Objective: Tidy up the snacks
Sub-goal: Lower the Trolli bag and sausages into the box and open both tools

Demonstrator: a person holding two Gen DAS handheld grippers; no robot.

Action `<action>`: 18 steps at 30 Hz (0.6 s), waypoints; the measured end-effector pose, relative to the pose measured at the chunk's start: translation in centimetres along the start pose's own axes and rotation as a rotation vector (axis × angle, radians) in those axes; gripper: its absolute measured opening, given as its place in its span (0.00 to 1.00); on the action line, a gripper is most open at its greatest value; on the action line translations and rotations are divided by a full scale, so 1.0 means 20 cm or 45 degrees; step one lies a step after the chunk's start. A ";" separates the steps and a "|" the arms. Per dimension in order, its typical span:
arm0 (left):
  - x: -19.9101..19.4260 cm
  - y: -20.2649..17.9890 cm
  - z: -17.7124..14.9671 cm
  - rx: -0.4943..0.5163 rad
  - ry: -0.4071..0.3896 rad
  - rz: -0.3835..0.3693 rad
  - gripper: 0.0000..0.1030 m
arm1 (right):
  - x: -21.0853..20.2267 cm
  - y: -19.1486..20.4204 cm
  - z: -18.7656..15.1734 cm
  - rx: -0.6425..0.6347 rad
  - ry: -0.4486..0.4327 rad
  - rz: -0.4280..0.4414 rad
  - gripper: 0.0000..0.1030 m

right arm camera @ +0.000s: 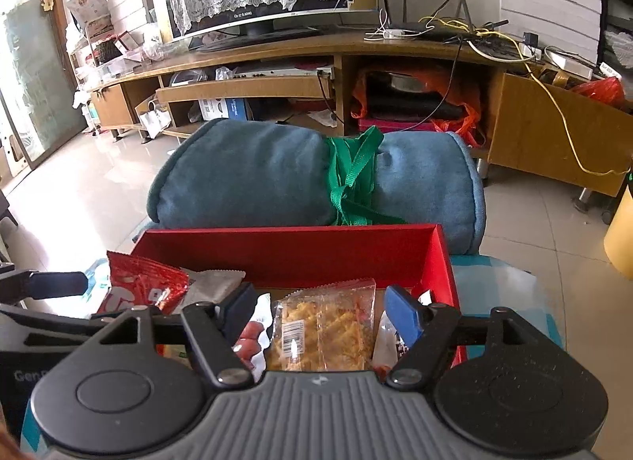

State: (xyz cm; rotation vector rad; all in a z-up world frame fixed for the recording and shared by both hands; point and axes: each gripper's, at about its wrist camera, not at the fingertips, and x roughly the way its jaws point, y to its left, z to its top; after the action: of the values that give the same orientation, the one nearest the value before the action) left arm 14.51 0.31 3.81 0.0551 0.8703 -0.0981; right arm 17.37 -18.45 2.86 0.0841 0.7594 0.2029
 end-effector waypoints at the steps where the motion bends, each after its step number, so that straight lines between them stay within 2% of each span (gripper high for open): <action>1: -0.01 0.00 0.00 -0.002 -0.003 0.002 0.84 | -0.01 0.00 0.00 0.001 -0.004 0.002 0.69; 18: -0.16 0.00 -0.06 0.003 -0.024 -0.012 0.86 | -0.20 0.01 -0.02 -0.017 -0.033 -0.007 0.70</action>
State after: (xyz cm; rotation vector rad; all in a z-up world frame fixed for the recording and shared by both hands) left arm 11.56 0.59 5.59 0.0524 0.8514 -0.1083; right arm 14.26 -19.02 5.30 0.0715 0.7325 0.2011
